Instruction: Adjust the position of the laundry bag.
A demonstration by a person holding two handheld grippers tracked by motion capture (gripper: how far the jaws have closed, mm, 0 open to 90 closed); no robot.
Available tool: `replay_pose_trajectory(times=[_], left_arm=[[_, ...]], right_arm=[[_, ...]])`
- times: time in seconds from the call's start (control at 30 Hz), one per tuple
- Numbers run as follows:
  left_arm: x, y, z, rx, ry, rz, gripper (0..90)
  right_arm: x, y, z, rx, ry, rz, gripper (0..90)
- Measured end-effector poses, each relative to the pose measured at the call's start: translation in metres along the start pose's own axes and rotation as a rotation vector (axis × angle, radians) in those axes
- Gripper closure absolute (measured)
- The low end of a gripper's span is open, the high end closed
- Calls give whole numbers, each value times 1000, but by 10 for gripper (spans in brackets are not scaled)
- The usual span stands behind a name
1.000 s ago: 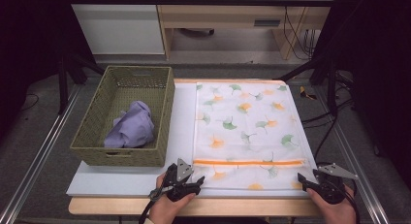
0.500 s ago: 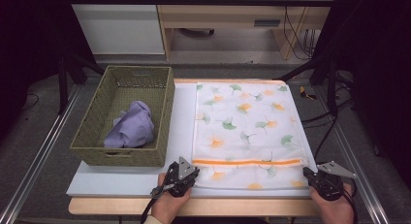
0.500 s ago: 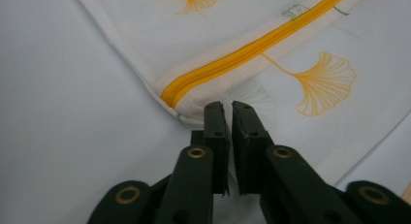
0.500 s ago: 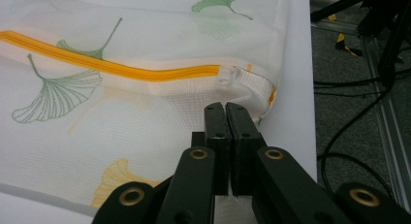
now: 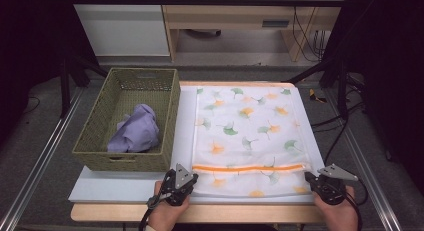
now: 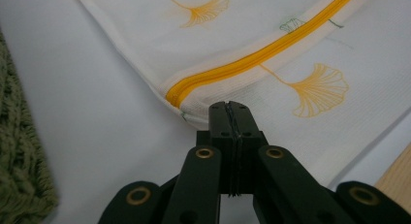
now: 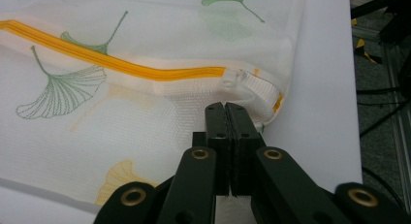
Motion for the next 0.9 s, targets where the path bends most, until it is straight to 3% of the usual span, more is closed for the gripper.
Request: replay_pose_trajectory(times=[0.27, 0.53, 0.73, 0.9], left_arm=[[-7, -9, -6, 4, -8, -45, 898], [-11, -7, -6, 0, -22, -39, 897], [-15, -9, -5, 2, -24, -59, 897], [-14, -6, -2, 8, -32, -42, 889]], right_arm=[[6, -9, 2, 34, 8, -23, 894], [10, -11, 5, 30, 7, -26, 895], [10, -10, 7, 42, -1, -19, 894], [11, -10, 7, 39, 0, -23, 886]])
Point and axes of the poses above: each handheld gripper's, and its own axes: z roughly forward along the jaws, x roughly out of its top, y roughly to its right, the point moved 2 cm from there along z, roughly forward along the jaws, and after that the axes turned 8 degrees about -y, right-handed, at the moved point
